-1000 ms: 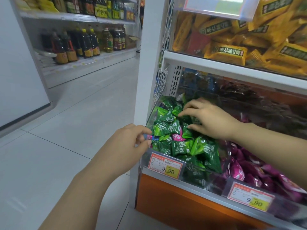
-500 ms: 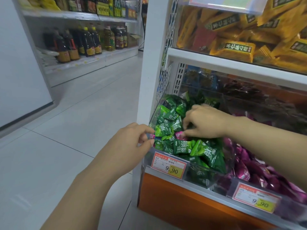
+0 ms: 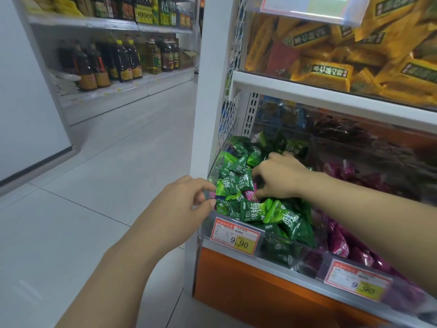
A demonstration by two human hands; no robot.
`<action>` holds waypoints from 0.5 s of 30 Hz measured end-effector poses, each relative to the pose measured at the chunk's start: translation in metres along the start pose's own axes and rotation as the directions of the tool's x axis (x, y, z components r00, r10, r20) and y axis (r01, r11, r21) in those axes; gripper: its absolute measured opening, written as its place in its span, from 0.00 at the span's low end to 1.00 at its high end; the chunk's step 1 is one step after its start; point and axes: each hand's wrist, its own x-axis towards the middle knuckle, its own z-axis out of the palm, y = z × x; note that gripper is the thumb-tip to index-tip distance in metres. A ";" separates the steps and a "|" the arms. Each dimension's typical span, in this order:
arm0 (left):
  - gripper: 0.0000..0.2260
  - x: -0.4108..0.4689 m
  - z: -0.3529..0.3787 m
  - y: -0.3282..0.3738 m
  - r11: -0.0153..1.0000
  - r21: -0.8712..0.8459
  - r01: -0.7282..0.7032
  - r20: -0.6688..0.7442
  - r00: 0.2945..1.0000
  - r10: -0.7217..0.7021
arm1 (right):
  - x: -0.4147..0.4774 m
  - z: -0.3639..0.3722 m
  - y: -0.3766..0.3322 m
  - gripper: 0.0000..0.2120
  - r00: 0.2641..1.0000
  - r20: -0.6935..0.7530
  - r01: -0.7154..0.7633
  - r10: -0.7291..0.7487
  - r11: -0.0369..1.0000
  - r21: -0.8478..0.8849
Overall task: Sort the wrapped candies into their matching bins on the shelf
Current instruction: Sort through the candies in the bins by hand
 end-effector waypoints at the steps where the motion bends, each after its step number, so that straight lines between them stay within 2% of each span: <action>1: 0.11 0.000 0.000 0.000 1.000 0.001 0.000 0.000 1.000 0.000 | 0.000 -0.001 0.000 0.13 1.000 -0.012 -0.006 0.006 1.000 0.023; 9: 0.10 -0.001 -0.001 -0.001 1.000 -0.011 -0.003 -0.003 1.000 0.003 | -0.004 -0.005 -0.002 0.09 0.998 0.027 0.064 -0.064 0.998 0.010; 13: 0.11 -0.001 -0.001 -0.001 1.000 -0.013 -0.006 -0.003 1.000 0.006 | -0.001 -0.011 -0.005 0.17 0.989 0.129 0.074 -0.074 0.997 0.011; 15: 0.10 0.000 -0.001 -0.001 1.000 -0.017 -0.005 -0.005 1.000 0.005 | -0.001 -0.013 -0.005 0.17 0.988 0.135 0.067 -0.071 0.997 0.038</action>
